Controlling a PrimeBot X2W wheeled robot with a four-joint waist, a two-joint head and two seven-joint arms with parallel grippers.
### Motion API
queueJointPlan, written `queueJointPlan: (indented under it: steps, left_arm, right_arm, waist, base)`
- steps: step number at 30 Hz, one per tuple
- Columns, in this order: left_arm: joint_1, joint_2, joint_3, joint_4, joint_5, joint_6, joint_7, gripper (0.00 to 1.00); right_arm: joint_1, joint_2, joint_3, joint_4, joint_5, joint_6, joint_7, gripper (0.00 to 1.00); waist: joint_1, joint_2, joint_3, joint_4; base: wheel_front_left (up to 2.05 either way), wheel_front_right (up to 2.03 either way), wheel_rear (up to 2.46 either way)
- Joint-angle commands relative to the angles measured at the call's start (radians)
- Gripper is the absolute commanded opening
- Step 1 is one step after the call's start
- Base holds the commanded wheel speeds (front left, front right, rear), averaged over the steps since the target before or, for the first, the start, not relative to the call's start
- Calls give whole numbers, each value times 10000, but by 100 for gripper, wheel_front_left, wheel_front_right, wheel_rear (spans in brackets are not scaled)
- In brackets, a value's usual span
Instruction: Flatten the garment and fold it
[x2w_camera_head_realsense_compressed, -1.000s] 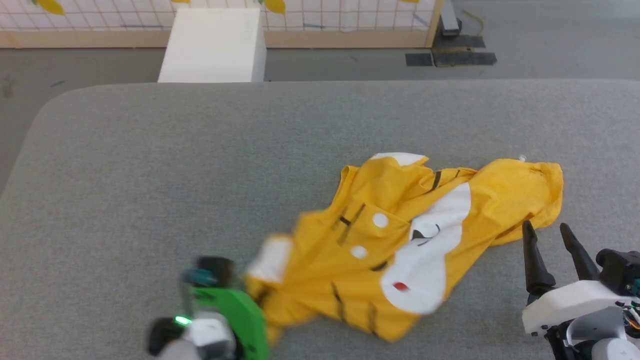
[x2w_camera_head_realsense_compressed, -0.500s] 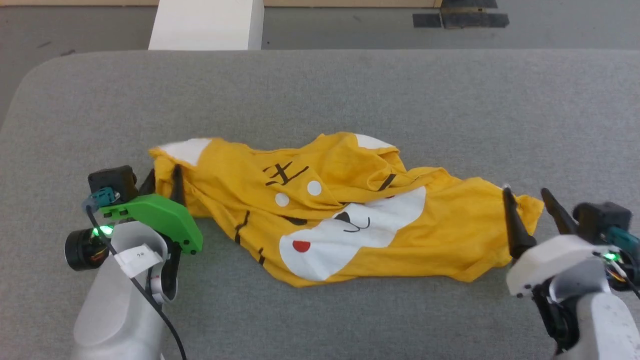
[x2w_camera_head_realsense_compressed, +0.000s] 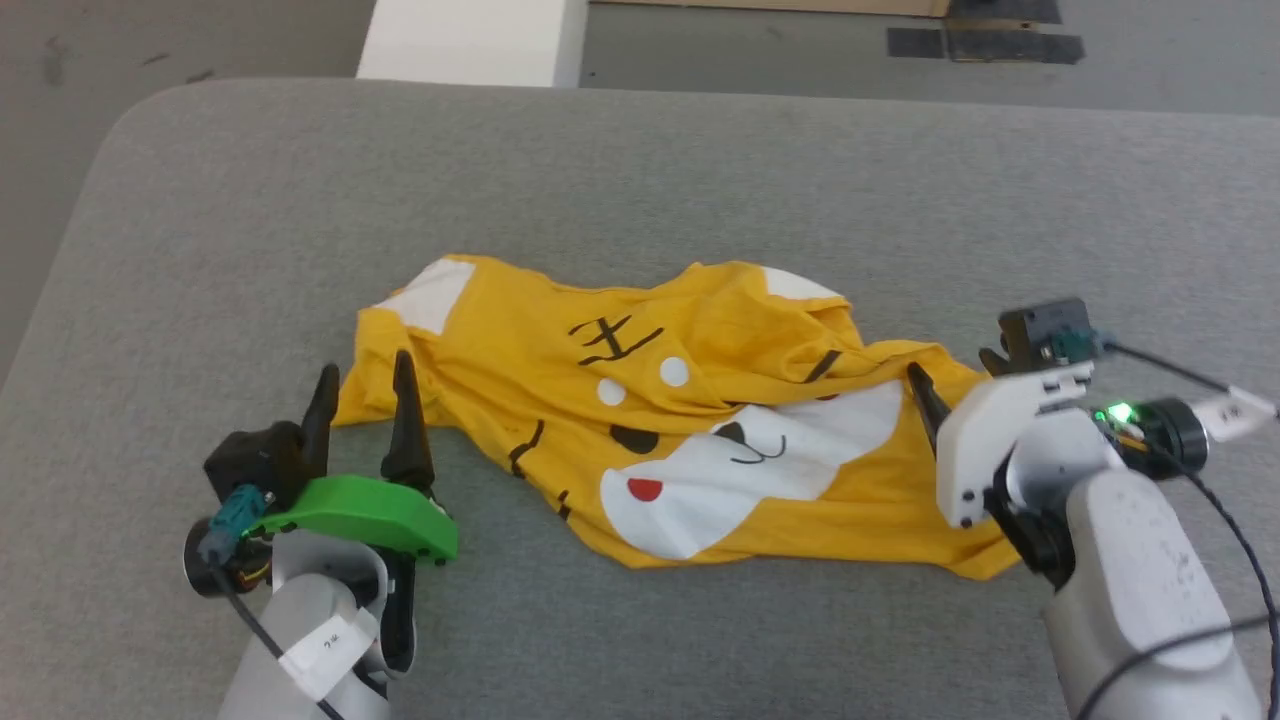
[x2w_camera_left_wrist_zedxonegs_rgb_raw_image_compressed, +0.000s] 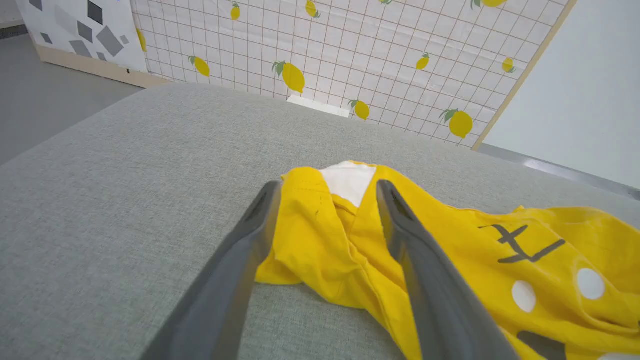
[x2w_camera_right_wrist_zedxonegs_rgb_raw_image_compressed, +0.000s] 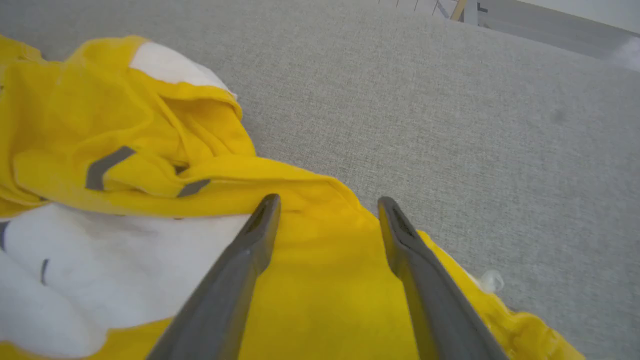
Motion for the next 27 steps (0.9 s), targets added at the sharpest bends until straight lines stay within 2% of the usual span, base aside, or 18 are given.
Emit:
queueJointPlan:
  steps: [1, 5, 10, 11, 12, 13, 14, 18, 21, 23, 27]
  left_arm:
    - [123, -109, 121, -393, 182, -57, -69, 100]
    - [399, -381, 349, -1197, 552, -174, -74, 100]
    - [514, -552, 479, -1523, 794, -337, -76, 100]
    - [517, -573, 501, -1542, 832, -374, -76, 100]
    - [523, -587, 523, -1547, 851, -399, -76, 100]
    - [536, -602, 541, -1525, 868, -431, -76, 100]
    - [545, -611, 559, -1507, 875, -454, -76, 100]
    - [614, -640, 650, -1402, 850, -557, -77, 100]
    - [705, -651, 700, -1266, 883, -578, -77, 100]
    - [801, -656, 754, -1206, 886, -573, -77, 100]
    - [975, -661, 865, -1108, 880, -569, -77, 100]
  right_arm:
    - [-371, -55, 28, 218, -54, -13, 194, 100]
    - [-1045, -337, 372, 948, -160, -13, 665, 100]
    - [-1599, -631, 651, 2144, -65, -13, 1564, 100]
    - [-1655, -626, 698, 2451, 79, -13, 1948, 81]
    - [-1680, -615, 771, 2637, 212, -13, 2265, 33]
    - [-1696, -607, 905, 2769, 414, -13, 2596, 8]
    - [-1700, -623, 991, 2795, 591, -13, 2777, 0]
    - [-1481, -1001, 1075, 2347, 1035, -13, 2864, 0]
    - [-774, -1309, 894, 1507, 1348, -13, 2932, 0]
    - [11, -1405, 853, 613, 1732, -13, 3273, 0]
    - [2151, -1547, 1128, -2024, 2721, -13, 4478, 0]
  waist:
    - [0, 0, 169, 271]
    - [0, 0, 371, 513]
    - [0, 0, 545, 672]
    - [0, 0, 557, 683]
    - [0, 0, 555, 689]
    - [0, 0, 546, 691]
    - [0, 0, 539, 681]
    - [0, 0, 373, 560]
    - [0, 0, 22, 446]
    - [0, 0, -207, 333]
    - [0, 0, -569, 36]
  base:
    - [0, 0, 0]
    - [0, 0, 0]
    - [0, 0, 0]
    - [0, 0, 0]
    - [0, 0, 0]
    - [0, 0, 0]
    - [0, 0, 0]
    - [0, 0, 0]
    - [0, 0, 0]
    - [0, 0, 0]
    - [0, 0, 0]
